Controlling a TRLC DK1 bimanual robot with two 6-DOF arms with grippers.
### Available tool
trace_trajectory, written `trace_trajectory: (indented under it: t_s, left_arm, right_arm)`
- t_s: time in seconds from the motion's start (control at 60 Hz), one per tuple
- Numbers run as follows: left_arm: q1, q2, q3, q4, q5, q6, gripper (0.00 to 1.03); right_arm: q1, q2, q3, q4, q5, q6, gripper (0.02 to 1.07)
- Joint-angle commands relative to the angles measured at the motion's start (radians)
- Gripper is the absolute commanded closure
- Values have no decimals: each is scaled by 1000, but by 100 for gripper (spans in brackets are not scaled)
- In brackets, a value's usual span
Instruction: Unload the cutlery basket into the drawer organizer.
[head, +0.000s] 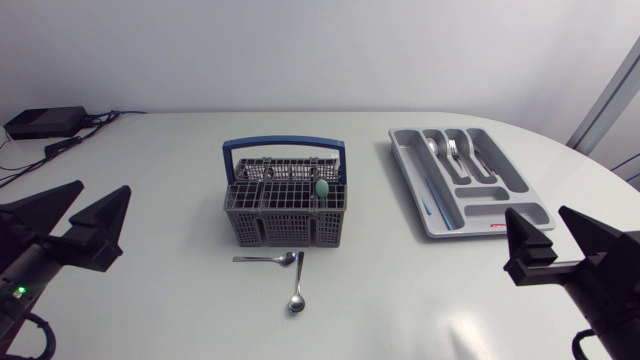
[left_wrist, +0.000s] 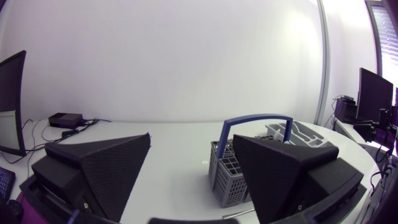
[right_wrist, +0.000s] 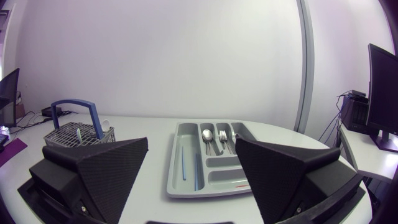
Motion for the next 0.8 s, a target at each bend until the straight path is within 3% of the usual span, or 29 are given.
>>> trace_trajectory:
  t_s: [0.0,0.367,0.483,0.633,0.783]
  left_arm:
    - [-18,60,63,-19,18,-9,8]
    - [-15,453,264,-177,91,86,13]
    - [-24,573,346,-255,93,246,19]
    - [-112,625,364,-287,-24,453,19]
    - [-187,689,378,-396,5,620,18]
  right_arm:
    - [5,64,51,4,10,-3,6]
    - [6,289,175,-88,4,-3,7]
    - [6,329,215,-140,4,-10,7]
    - [8,368,270,-218,8,-72,7]
    - [8,453,321,-281,2,-178,7]
